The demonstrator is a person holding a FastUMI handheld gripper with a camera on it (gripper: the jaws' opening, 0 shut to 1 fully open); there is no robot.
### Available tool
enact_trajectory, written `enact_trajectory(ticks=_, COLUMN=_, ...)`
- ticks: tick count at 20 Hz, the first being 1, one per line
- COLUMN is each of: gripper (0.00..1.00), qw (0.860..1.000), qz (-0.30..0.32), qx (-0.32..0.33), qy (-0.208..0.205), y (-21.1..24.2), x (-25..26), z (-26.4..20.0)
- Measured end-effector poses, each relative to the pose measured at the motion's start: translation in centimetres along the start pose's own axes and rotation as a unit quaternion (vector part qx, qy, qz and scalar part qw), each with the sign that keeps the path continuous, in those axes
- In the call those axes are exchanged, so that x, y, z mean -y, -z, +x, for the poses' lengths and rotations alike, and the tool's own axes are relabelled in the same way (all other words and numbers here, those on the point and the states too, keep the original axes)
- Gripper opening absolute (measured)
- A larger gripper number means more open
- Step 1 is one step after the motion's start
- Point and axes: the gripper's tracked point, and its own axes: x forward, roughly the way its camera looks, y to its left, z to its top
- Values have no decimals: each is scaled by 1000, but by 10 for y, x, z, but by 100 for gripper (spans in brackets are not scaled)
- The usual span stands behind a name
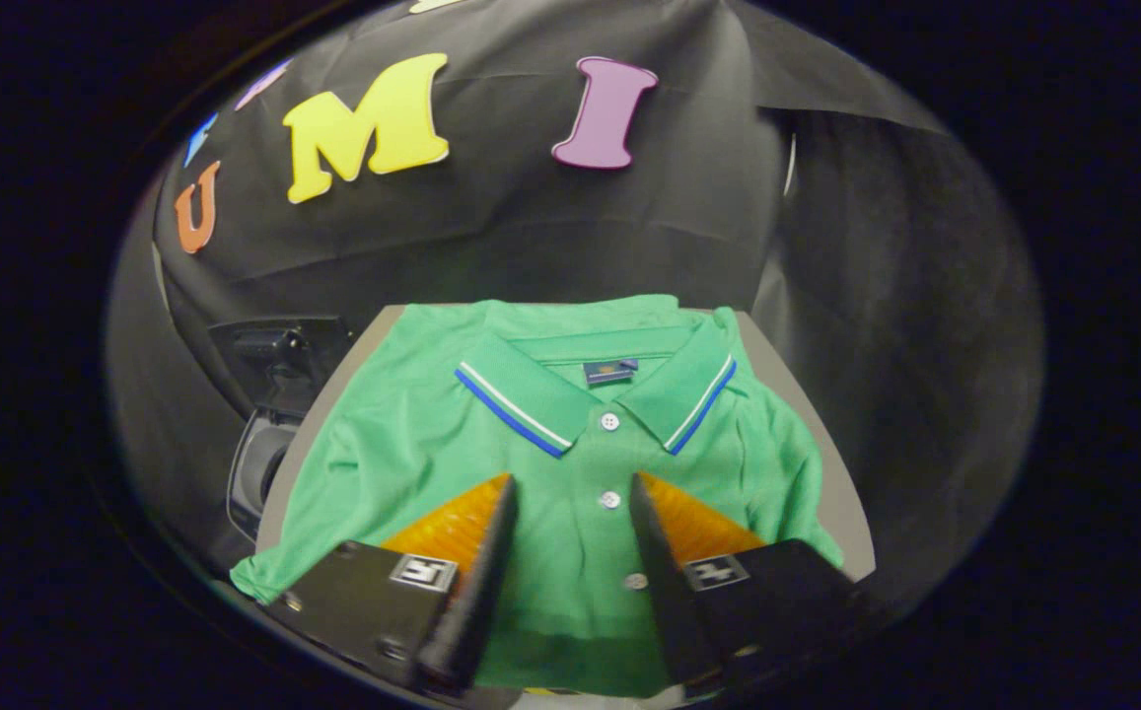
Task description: Put the clothes into the washing machine and then close the washing machine lid.
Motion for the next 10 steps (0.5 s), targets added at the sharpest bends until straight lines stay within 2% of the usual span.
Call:
enact_trajectory(ticks=2, gripper=11, qw=1000, qz=-11, qx=-5, qy=19, y=-6, x=5, z=-2)
enact_trajectory(ticks=4, gripper=6, qw=999, qz=-28, qx=-17, qy=24, y=-4, x=4, z=-5)
enact_trajectory(ticks=7, gripper=6, qw=999, qz=-30, qx=-30, qy=20, y=-12, x=5, z=-14)
enact_trajectory(ticks=10, gripper=6, qw=1000, qz=-9, qx=-12, qy=9, y=-35, x=2, z=-33)
